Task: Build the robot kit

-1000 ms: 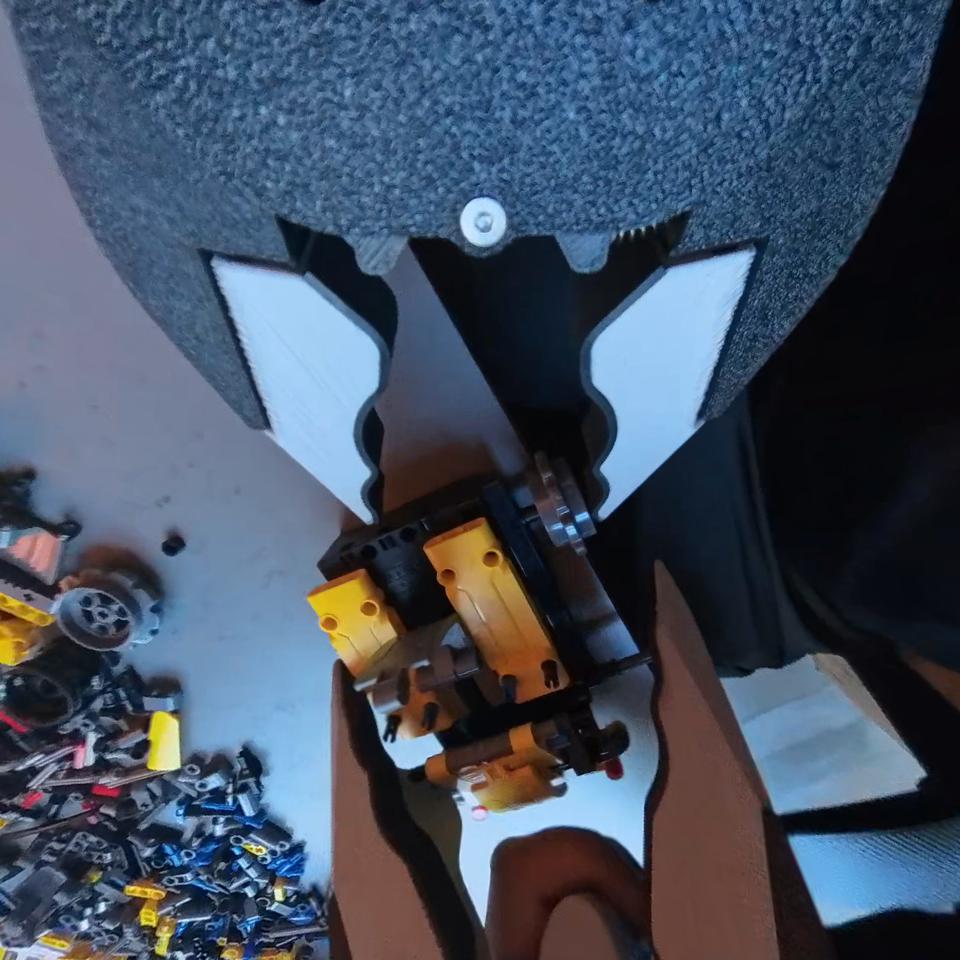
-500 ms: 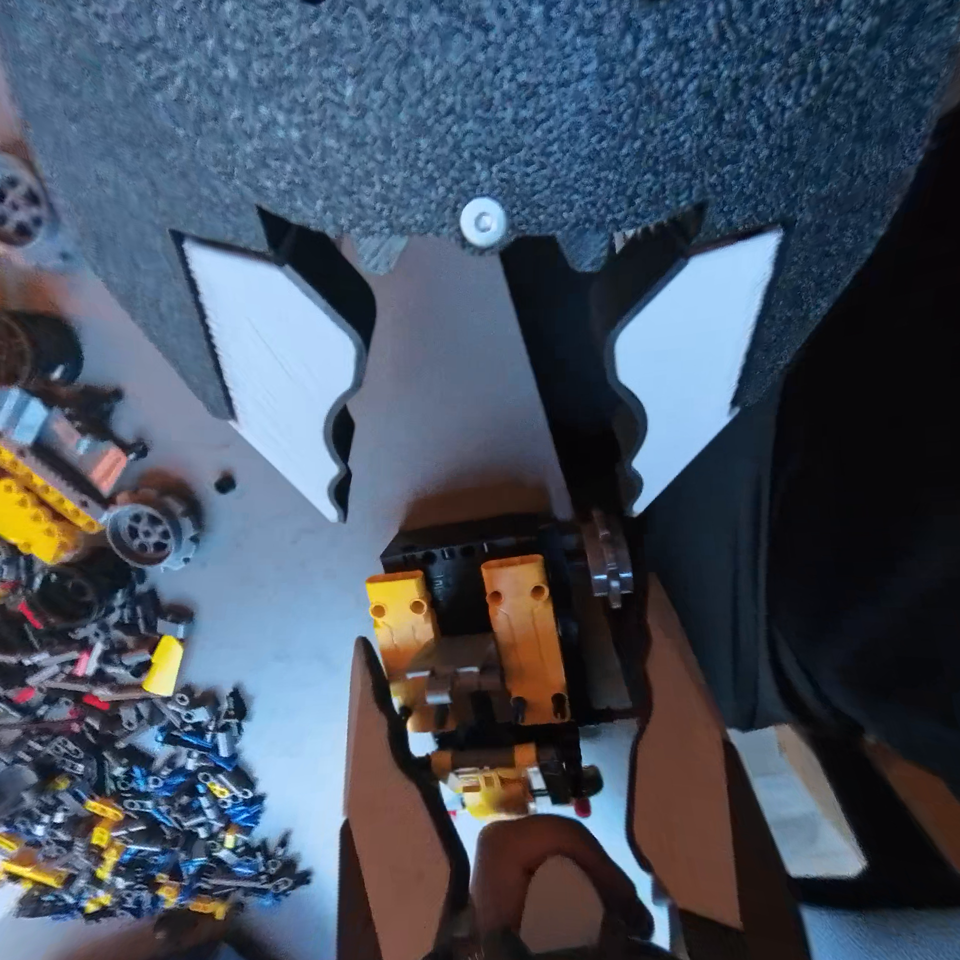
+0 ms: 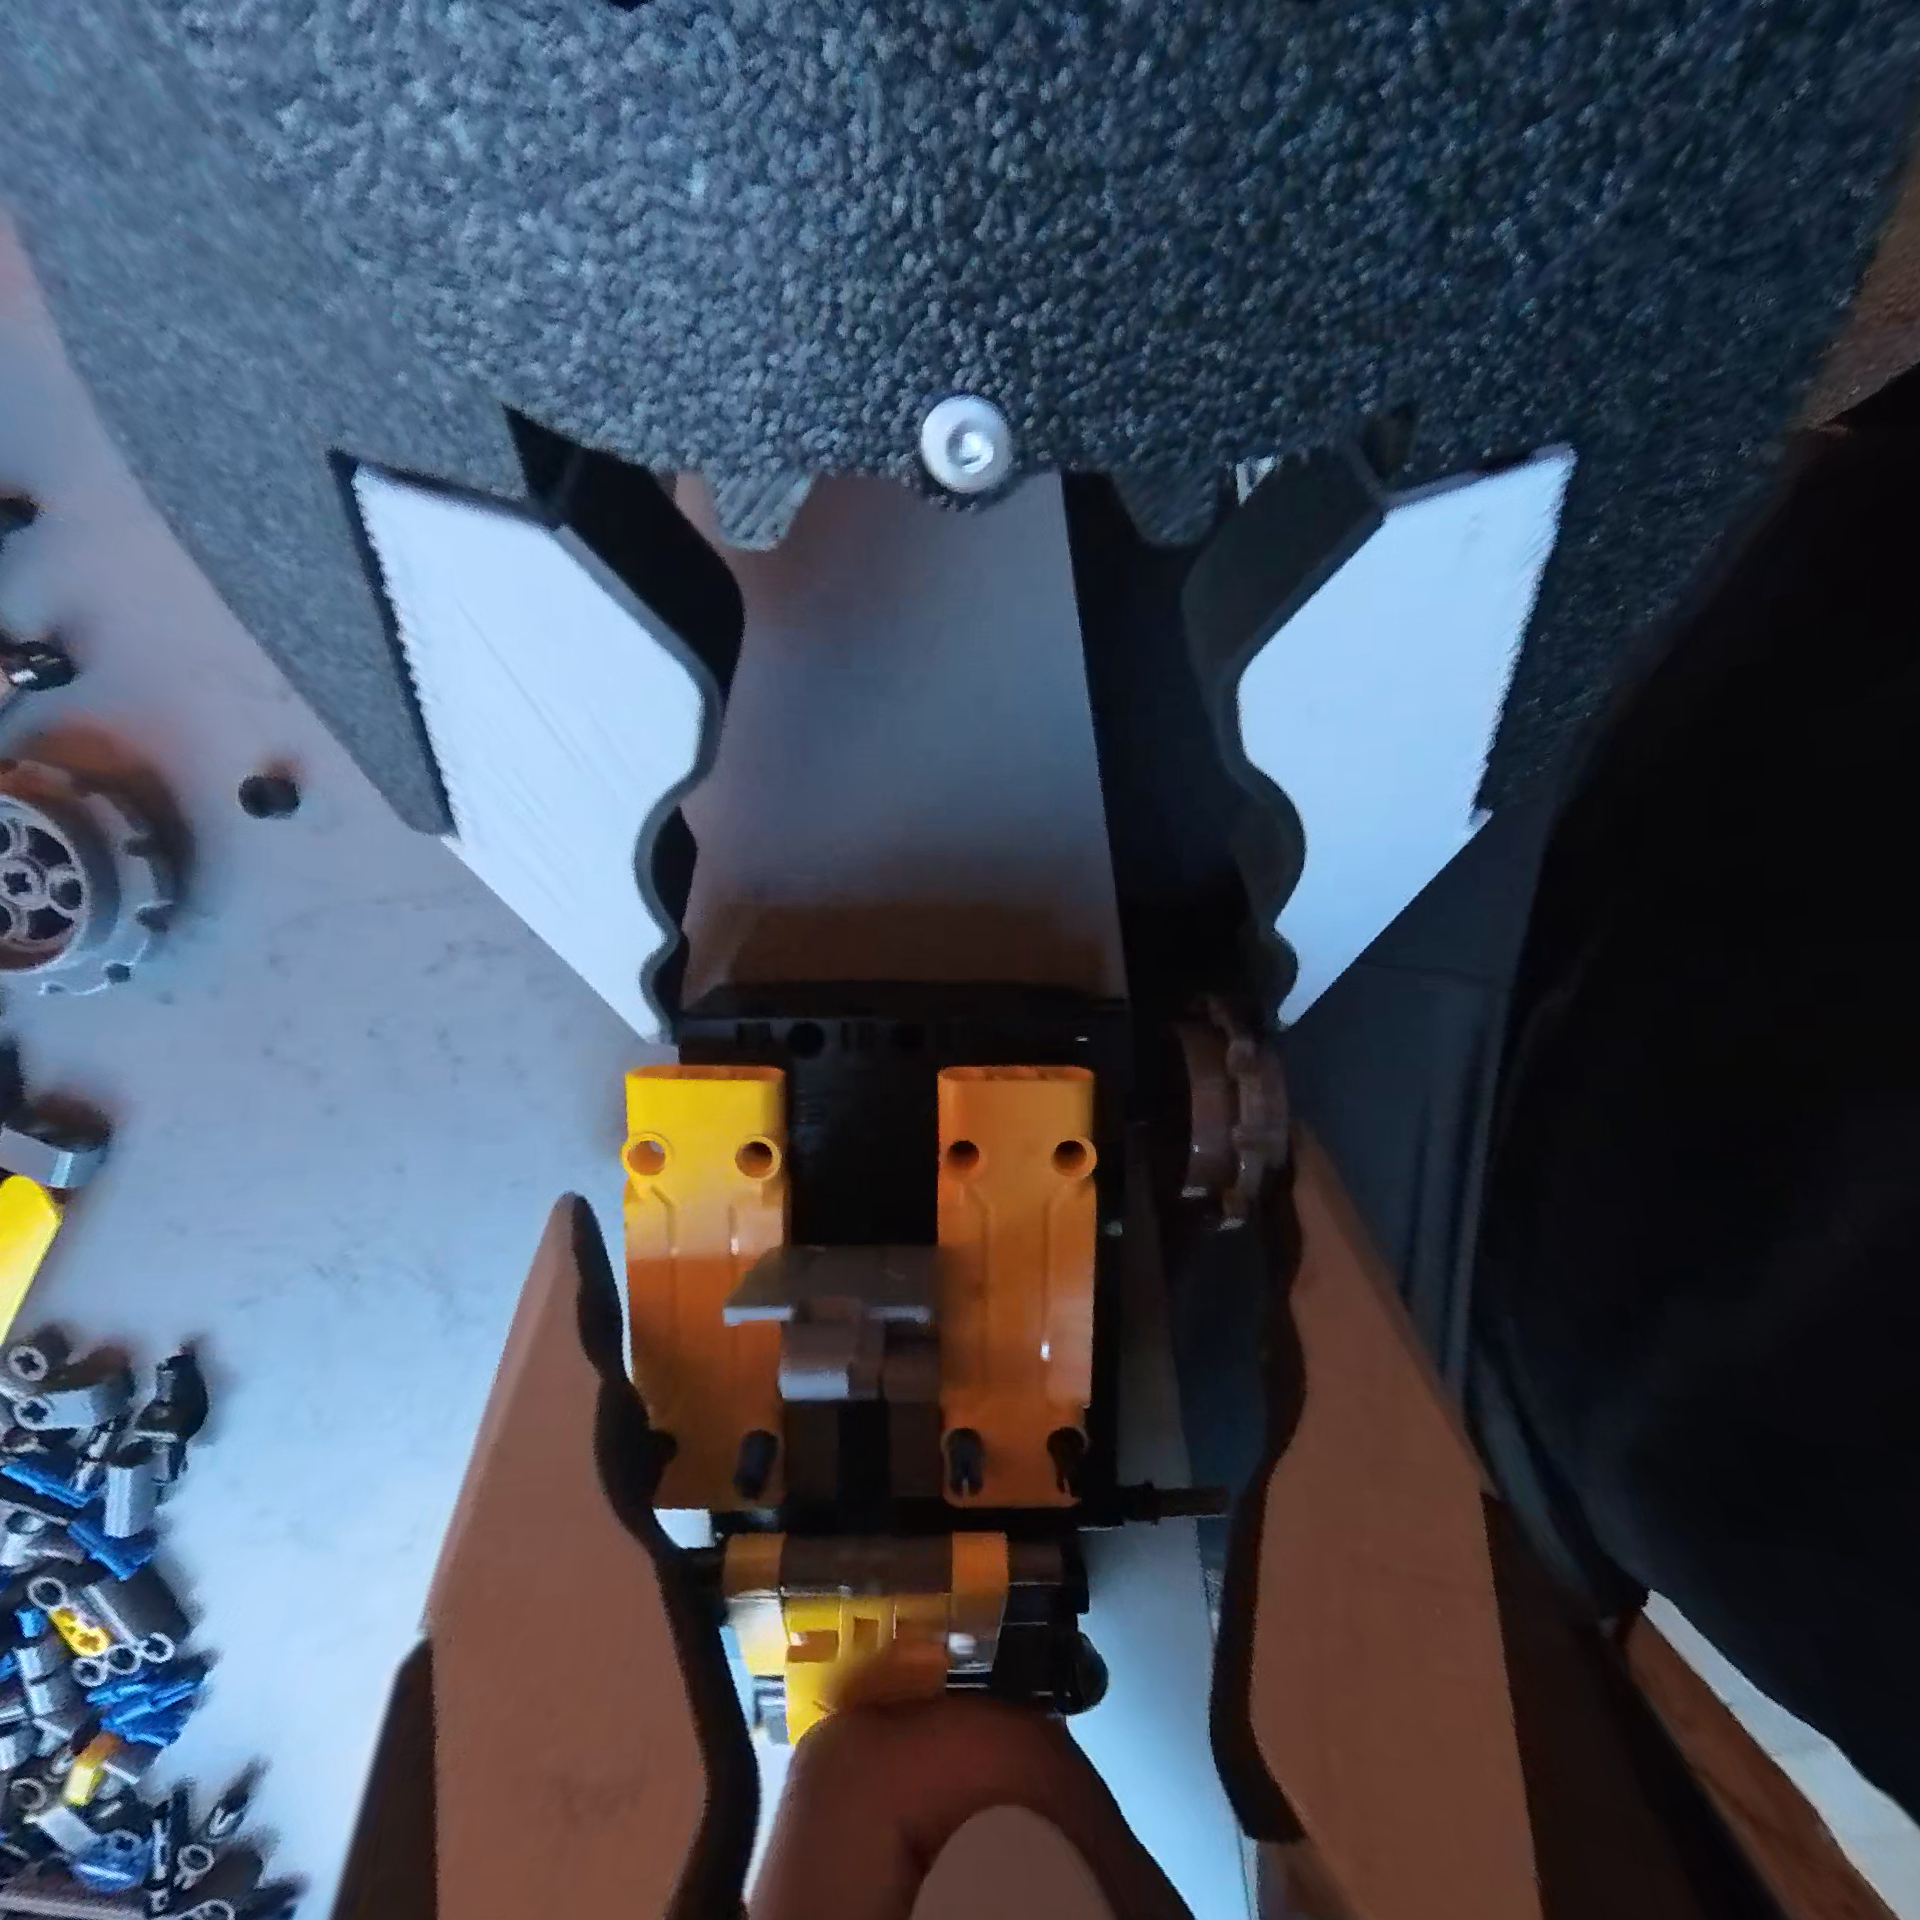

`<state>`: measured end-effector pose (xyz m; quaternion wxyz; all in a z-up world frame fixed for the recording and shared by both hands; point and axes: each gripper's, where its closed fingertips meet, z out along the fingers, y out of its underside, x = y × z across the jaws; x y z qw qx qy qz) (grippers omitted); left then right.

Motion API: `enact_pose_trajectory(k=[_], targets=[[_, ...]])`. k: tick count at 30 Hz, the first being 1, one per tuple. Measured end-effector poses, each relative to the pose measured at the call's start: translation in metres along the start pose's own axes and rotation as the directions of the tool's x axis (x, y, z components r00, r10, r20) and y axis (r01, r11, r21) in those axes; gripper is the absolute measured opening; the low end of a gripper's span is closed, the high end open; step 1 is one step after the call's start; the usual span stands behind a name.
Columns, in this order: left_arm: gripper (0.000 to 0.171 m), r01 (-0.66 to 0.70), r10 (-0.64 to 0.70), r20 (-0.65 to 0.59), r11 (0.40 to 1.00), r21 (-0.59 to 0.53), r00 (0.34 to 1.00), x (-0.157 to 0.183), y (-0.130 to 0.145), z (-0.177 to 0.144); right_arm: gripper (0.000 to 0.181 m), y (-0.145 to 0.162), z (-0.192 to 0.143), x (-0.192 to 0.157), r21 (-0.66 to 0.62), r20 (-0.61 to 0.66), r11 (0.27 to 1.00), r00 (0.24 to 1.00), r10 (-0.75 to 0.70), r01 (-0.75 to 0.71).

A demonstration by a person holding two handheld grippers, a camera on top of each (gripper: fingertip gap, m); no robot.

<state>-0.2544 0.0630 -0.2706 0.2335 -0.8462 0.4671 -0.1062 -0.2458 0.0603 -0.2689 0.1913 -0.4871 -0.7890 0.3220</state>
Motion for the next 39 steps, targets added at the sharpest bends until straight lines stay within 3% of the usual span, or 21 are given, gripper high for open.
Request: enact_pose_trajectory(k=[2,20,28,39], targets=[[0.124,0.001,-0.001,-0.012,1.000,-0.001,1.000,0.000,0.000,0.000,0.113,-0.004,0.001,-0.003,0.010,0.013,1.000,1.000,0.008,-0.008],[0.116,-0.053,0.048,-0.113,0.998,-0.039,0.992,0.002,0.008,-0.005,0.104,-0.016,0.009,-0.001,-0.043,0.089,0.997,0.994,0.063,-0.060],[0.117,-0.050,0.052,-0.176,0.999,0.016,0.983,0.001,0.016,-0.017,0.105,-0.032,0.014,-0.001,-0.093,0.094,0.989,0.988,0.123,-0.115],[0.116,-0.091,0.090,-0.136,0.996,-0.002,0.987,0.011,0.028,-0.018,0.116,-0.027,0.035,-0.009,-0.049,-0.087,0.998,0.995,-0.041,0.037]])
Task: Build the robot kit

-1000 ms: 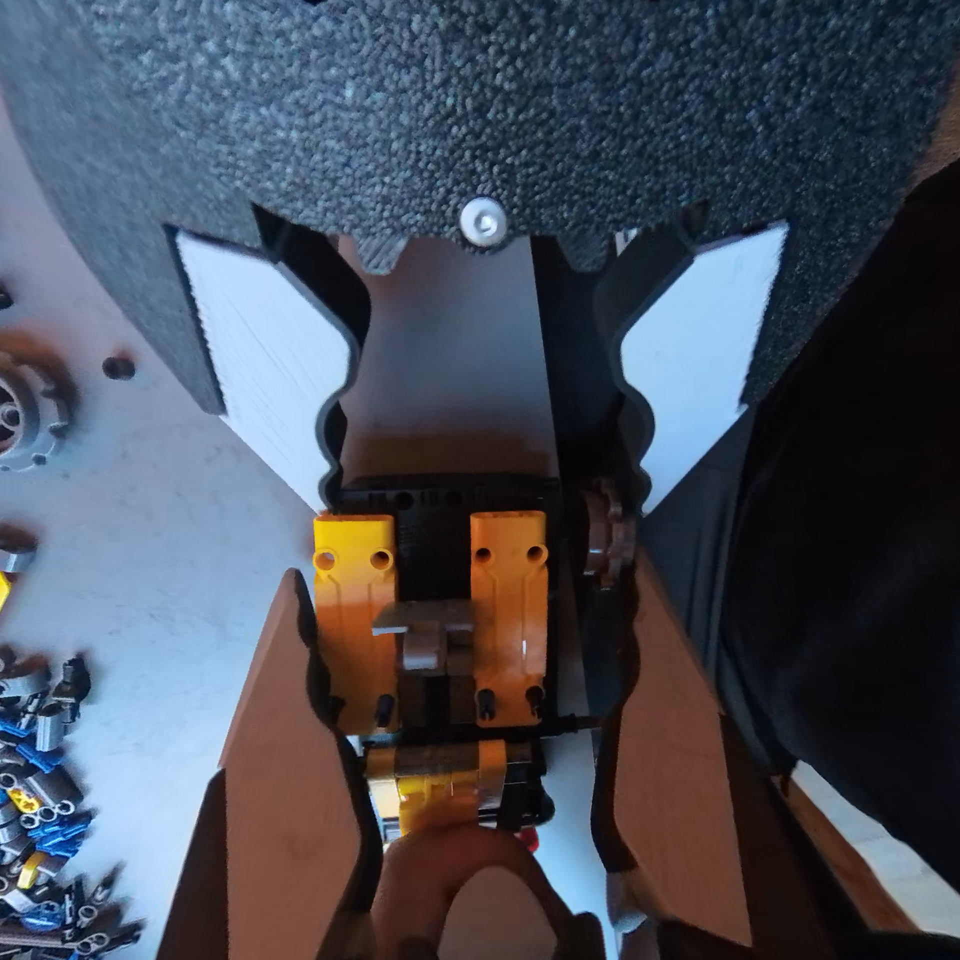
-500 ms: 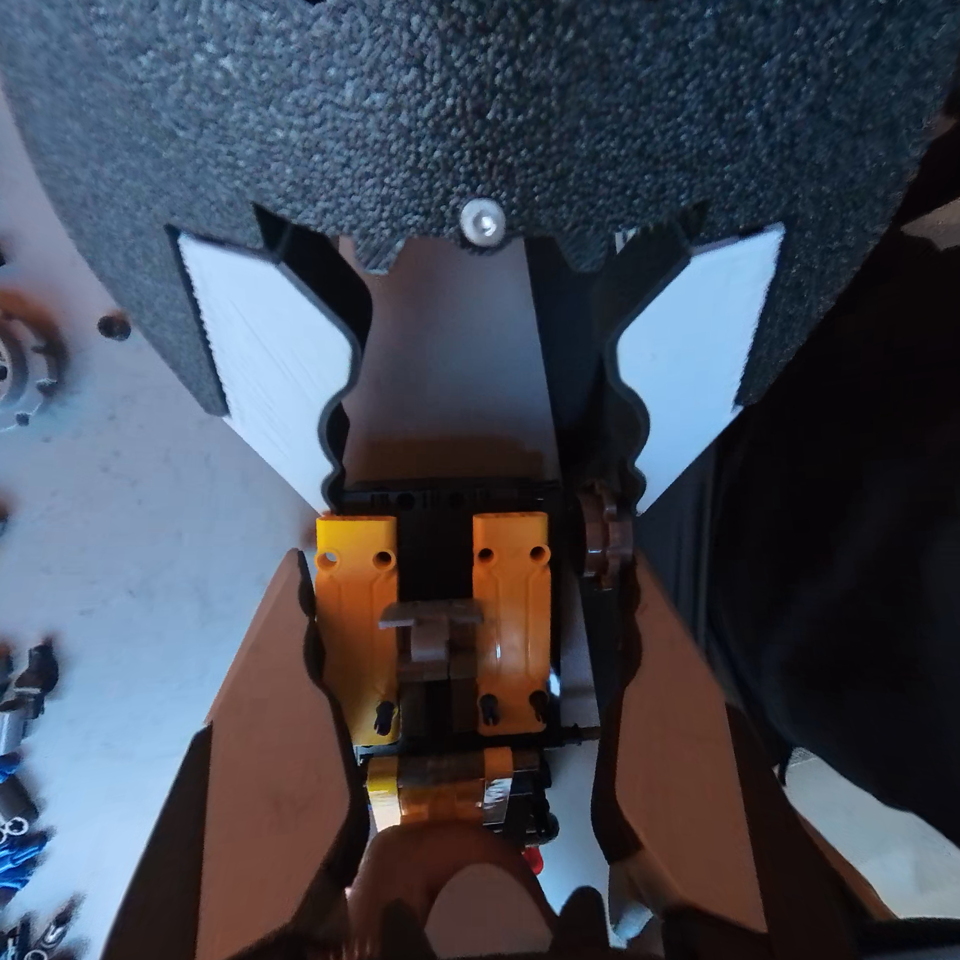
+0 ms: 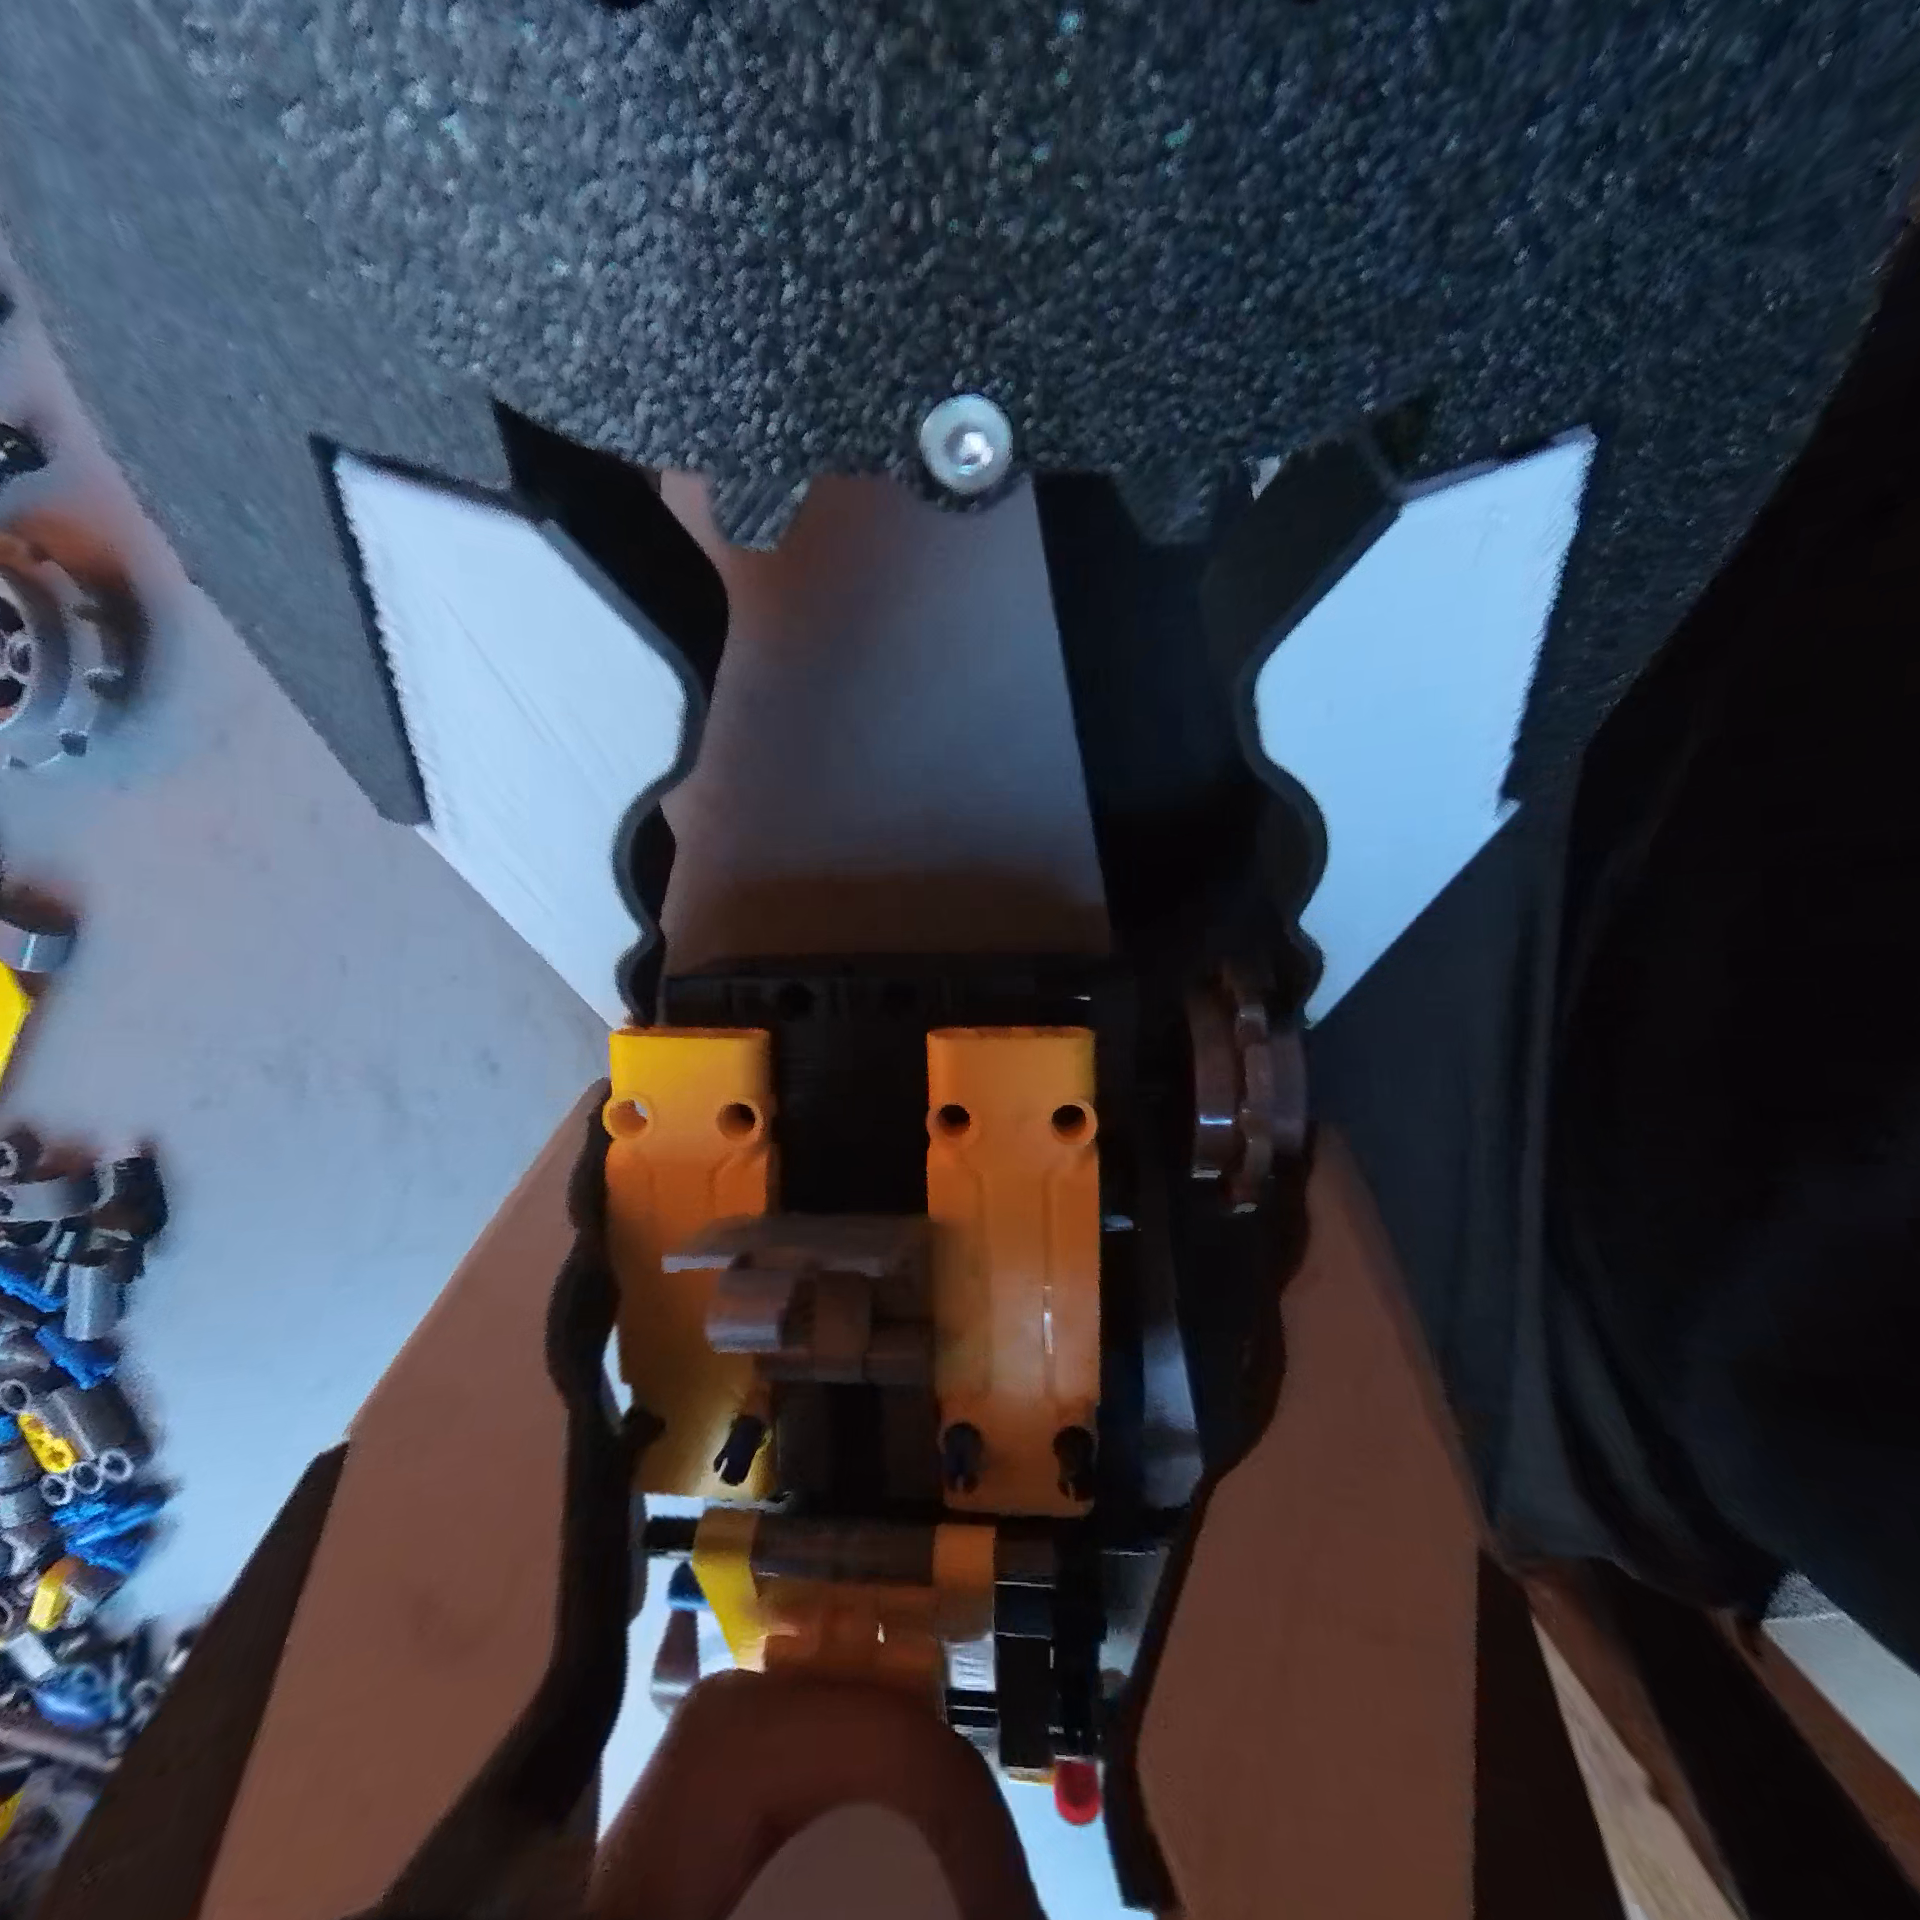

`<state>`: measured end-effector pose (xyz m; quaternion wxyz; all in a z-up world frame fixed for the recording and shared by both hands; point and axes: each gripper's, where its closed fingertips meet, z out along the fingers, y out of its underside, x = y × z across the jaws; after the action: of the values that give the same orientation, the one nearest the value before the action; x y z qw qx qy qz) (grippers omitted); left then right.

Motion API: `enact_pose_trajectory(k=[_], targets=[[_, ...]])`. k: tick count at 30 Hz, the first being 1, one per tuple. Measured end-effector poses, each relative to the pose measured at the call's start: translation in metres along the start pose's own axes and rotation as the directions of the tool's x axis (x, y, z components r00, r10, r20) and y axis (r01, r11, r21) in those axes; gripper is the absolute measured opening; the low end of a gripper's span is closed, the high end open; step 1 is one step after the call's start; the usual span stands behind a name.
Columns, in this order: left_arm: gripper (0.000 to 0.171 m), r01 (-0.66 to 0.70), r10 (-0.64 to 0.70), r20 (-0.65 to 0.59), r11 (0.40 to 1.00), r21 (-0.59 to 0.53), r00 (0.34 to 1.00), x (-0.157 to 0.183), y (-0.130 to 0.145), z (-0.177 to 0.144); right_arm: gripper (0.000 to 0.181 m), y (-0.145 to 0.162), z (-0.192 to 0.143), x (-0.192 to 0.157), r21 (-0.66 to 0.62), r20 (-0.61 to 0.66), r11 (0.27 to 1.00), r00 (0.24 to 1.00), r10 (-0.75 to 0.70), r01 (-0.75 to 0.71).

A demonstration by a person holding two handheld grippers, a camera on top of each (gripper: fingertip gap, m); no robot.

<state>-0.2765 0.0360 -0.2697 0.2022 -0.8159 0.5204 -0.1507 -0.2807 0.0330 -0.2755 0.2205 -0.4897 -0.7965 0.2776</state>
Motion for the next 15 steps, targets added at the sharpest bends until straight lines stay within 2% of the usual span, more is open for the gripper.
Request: enact_pose_trajectory(k=[4,6,9,15], targets=[[0.117,-0.010,0.010,0.035,1.000,-0.024,0.999,0.007,0.004,-0.001,0.113,-0.002,0.000,-0.008,0.011,0.006,1.000,1.000,0.013,-0.013],[0.120,0.007,-0.003,0.086,0.999,-0.047,0.996,0.006,0.007,-0.001,0.113,-0.002,0.000,-0.008,0.018,0.003,1.000,1.000,0.012,-0.012],[0.120,-0.009,0.040,0.208,0.989,-0.148,0.977,0.000,0.023,0.001,0.113,-0.003,-0.001,-0.011,0.026,0.055,0.999,0.998,0.027,-0.028],[0.118,0.033,-0.002,0.235,0.991,-0.128,0.972,0.001,0.021,0.002,0.112,-0.001,-0.001,-0.009,0.001,0.071,1.000,0.997,-0.024,0.024]])
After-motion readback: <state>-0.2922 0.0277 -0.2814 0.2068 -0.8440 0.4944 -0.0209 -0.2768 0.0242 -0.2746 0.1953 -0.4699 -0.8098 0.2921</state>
